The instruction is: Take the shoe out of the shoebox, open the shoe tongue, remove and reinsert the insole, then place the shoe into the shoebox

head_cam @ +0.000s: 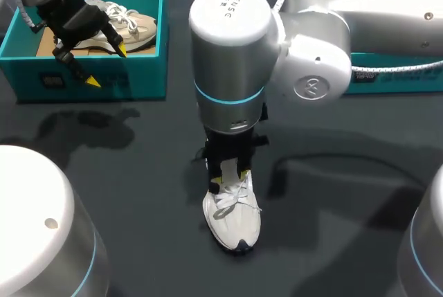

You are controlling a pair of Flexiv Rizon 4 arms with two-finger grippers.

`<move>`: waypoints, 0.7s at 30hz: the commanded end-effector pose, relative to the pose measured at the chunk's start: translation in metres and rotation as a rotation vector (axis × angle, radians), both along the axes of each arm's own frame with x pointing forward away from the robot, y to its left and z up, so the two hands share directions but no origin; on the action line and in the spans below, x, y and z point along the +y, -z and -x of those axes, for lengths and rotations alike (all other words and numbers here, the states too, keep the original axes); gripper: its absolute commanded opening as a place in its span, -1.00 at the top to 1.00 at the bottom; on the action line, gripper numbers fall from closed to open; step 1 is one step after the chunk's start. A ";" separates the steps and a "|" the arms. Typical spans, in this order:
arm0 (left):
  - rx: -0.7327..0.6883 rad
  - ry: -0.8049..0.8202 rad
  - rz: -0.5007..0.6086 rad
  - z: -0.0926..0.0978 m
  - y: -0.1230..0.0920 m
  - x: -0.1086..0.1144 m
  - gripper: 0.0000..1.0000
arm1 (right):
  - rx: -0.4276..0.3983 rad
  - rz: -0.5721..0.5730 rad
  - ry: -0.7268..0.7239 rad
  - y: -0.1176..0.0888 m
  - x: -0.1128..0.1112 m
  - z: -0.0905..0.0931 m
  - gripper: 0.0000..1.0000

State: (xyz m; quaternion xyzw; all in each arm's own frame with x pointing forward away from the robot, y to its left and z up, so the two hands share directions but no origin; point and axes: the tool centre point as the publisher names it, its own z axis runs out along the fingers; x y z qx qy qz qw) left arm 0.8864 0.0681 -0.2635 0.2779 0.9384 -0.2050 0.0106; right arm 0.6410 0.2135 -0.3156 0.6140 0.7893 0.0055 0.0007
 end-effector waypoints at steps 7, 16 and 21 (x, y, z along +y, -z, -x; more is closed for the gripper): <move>-0.001 0.000 -0.002 0.000 0.000 0.000 -1.00 | 0.054 -0.031 0.003 0.032 -0.007 -0.028 0.33; -0.001 0.000 -0.002 0.000 0.000 0.000 -1.00 | -0.036 0.040 -0.008 0.007 -0.003 -0.029 0.36; -0.001 0.000 -0.002 0.000 0.000 0.000 -1.00 | -0.023 0.037 -0.029 0.017 -0.004 -0.044 0.36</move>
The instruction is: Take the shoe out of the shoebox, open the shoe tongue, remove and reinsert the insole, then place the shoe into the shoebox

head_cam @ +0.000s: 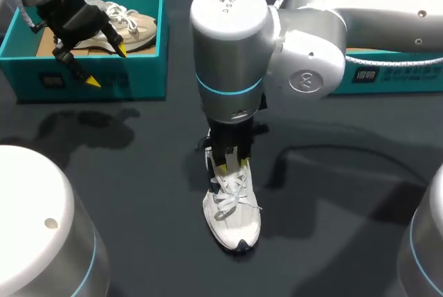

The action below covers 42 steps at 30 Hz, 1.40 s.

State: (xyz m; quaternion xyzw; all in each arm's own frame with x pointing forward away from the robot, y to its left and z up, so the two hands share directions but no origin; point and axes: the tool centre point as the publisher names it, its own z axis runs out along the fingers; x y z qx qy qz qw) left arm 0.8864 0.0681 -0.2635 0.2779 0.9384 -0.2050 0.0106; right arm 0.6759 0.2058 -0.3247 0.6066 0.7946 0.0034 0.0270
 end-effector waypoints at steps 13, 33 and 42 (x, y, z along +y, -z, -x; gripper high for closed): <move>-0.001 0.000 -0.002 0.000 0.000 0.000 -1.00 | 0.032 -0.021 -0.063 0.007 0.003 -0.026 0.34; -0.001 0.000 -0.002 0.000 0.000 0.000 -1.00 | 0.038 -0.017 -0.109 0.000 0.004 -0.032 0.32; -0.001 0.000 -0.002 0.000 0.000 0.000 -1.00 | 0.010 0.082 -0.342 -0.035 0.012 -0.031 0.11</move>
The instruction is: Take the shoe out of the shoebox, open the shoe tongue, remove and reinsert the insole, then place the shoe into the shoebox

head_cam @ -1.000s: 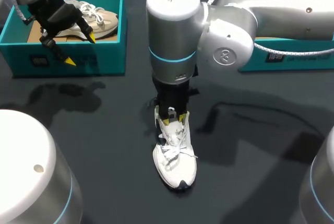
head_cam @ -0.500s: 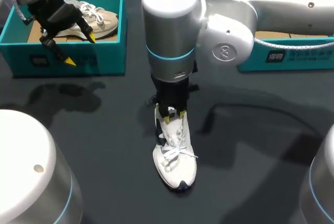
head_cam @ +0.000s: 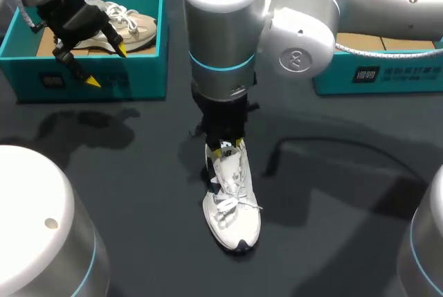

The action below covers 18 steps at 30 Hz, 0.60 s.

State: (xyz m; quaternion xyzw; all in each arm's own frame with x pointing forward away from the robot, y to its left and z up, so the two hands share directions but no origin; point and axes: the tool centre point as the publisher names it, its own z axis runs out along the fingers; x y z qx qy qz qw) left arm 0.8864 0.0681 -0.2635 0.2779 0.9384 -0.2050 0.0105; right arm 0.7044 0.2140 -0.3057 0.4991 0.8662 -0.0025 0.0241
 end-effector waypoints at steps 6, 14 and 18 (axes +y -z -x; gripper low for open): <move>-0.001 0.000 -0.002 0.000 0.000 0.000 -1.00 | -0.097 0.107 -0.353 -0.028 0.005 -0.014 -0.15; -0.001 0.000 -0.002 0.000 0.000 0.000 -1.00 | -0.149 -0.035 -0.946 -0.037 0.007 -0.007 -1.00; -0.001 0.000 -0.002 0.000 0.000 0.000 -1.00 | -0.149 -0.035 -0.946 -0.037 0.007 -0.007 -1.00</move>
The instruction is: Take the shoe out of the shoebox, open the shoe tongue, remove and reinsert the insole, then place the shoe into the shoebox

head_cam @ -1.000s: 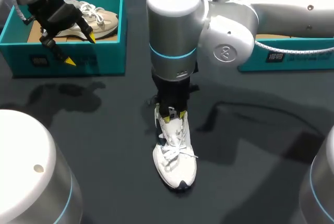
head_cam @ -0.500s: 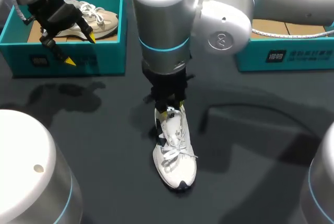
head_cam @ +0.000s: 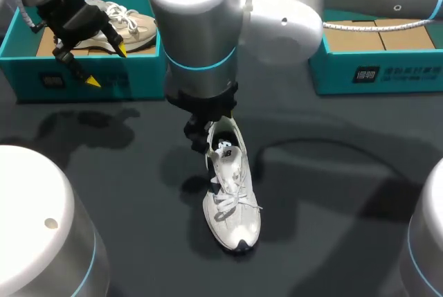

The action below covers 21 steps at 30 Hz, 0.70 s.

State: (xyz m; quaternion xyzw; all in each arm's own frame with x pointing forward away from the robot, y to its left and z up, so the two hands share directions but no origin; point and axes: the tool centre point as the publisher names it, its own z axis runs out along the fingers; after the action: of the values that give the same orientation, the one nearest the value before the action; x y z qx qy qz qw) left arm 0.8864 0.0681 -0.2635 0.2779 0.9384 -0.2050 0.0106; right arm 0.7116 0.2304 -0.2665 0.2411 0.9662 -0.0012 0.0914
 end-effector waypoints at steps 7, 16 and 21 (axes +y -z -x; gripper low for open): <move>-0.001 0.000 -0.002 0.000 0.000 0.000 -1.00 | 0.006 -0.089 -0.398 0.002 -0.009 0.000 -1.00; -0.001 0.000 -0.002 0.000 0.000 0.000 -1.00 | -0.069 -0.036 -0.477 -0.014 -0.004 -0.023 -1.00; -0.001 0.000 -0.002 0.000 0.000 0.000 -1.00 | -0.060 -0.032 -0.487 -0.005 0.001 -0.038 -1.00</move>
State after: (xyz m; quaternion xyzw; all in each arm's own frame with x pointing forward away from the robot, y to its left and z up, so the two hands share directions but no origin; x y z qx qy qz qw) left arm 0.8864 0.0681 -0.2635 0.2780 0.9384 -0.2050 0.0105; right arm 0.7410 0.2255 -0.2526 0.0038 0.9916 0.0429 0.1219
